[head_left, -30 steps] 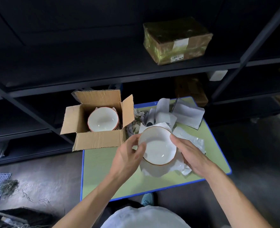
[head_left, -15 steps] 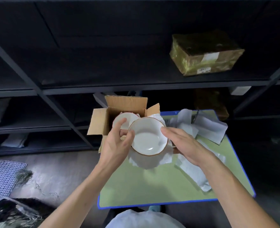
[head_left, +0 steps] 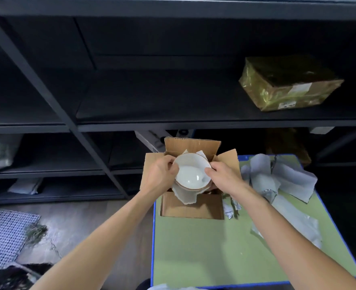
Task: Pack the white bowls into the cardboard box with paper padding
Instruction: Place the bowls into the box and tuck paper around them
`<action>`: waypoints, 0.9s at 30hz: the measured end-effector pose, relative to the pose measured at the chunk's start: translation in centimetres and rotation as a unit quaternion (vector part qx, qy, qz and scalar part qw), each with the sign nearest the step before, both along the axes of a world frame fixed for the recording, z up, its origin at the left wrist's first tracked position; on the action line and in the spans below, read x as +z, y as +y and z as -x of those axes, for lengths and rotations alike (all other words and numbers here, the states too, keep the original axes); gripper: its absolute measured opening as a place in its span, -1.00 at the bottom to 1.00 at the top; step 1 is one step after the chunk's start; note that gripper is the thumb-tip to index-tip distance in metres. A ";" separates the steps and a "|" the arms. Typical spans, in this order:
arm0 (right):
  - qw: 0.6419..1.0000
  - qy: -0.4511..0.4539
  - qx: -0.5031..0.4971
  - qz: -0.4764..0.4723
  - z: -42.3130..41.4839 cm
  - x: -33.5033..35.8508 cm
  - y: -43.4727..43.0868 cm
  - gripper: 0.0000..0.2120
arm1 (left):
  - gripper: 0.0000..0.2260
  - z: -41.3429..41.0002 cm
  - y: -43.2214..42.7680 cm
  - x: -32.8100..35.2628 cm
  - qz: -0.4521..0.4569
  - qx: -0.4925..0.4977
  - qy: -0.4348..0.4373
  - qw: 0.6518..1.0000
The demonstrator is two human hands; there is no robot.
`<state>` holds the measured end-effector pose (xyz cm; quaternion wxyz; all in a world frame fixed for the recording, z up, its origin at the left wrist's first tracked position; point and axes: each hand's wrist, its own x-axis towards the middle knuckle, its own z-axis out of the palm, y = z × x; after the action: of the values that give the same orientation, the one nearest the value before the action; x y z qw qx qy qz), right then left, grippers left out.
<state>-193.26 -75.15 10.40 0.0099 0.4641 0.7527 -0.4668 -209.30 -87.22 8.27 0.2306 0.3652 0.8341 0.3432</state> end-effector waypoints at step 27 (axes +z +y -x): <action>0.944 -0.145 0.070 -0.287 2.8 -3.9 -1.0 -0.70 | -0.94 0.2 2.7 -0.8 0.158 -0.090 0.202 0.962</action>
<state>-196.06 -76.14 6.54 0.0181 0.4561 0.8759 -0.1563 -209.54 -84.56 7.48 0.1425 0.4593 0.8707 0.1036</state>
